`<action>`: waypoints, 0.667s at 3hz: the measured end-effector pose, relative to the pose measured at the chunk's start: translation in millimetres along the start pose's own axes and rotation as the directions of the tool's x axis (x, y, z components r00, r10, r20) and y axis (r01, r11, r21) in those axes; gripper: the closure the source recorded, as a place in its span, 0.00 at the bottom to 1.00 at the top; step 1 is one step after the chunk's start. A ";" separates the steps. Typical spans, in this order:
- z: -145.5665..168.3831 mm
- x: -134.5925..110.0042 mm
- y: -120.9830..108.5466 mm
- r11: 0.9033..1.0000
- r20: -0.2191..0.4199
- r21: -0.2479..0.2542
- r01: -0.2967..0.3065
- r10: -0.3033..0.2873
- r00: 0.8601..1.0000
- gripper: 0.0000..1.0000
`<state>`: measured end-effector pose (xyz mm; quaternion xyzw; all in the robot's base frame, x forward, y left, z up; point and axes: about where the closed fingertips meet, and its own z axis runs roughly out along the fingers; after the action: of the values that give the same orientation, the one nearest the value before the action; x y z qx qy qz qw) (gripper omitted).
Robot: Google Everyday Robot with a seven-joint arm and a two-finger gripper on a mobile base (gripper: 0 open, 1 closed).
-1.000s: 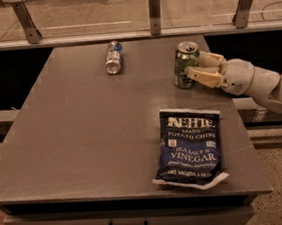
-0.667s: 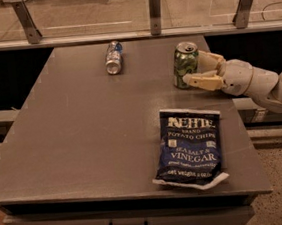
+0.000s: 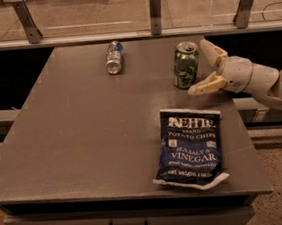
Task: Place green can upright
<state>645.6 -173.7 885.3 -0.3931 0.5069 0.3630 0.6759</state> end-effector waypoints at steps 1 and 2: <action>-16.6 -40.3 -22.2 0.993 -0.108 0.070 0.100 -0.092 0.990 0.00; -28.3 -137.7 -46.3 0.946 -0.254 0.119 0.301 -0.264 0.931 0.00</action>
Offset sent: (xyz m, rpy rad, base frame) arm -0.0114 -0.1056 0.2758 -0.5212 -0.3006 -0.4215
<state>644.8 -231.6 1021.5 -0.4481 0.5478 0.1722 0.6851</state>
